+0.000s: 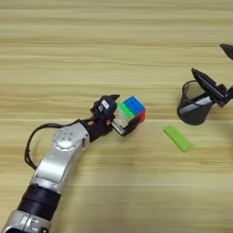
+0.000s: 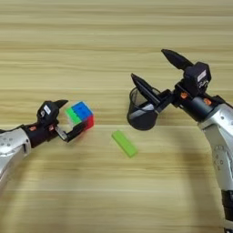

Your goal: Move the objects on the table

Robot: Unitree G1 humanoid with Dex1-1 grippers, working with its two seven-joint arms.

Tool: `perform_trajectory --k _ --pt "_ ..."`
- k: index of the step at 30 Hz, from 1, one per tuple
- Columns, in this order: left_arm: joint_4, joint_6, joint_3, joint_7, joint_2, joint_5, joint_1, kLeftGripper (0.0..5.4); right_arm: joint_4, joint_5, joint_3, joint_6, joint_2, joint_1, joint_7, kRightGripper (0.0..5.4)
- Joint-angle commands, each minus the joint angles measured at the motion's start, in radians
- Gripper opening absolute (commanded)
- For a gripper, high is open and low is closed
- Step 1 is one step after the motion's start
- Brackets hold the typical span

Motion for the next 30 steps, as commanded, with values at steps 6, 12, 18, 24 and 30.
perform_trajectory --k 6,12,18,24,30 --pt "-0.028 -0.080 0.087 0.036 -0.045 -0.067 -0.025 5.38 0.009 0.004 -0.019 -0.014 0.010 0.008 -0.001 5.40" --pt "0.005 -0.138 0.156 0.098 -0.067 -0.081 -0.058 5.38 0.023 -0.003 -0.038 -0.020 0.008 0.013 -0.011 5.40" --pt "0.062 -0.187 0.210 0.152 -0.078 -0.072 -0.093 5.38 0.054 -0.007 -0.073 -0.019 -0.006 -0.002 -0.025 5.40" --pt "0.082 -0.220 0.229 0.171 -0.079 -0.072 -0.106 5.38 0.040 0.005 -0.087 -0.013 -0.034 0.034 0.013 5.40" --pt "0.087 -0.240 0.253 0.200 -0.084 -0.077 -0.120 5.38 0.043 -0.008 -0.105 -0.006 -0.075 0.107 0.055 5.40"
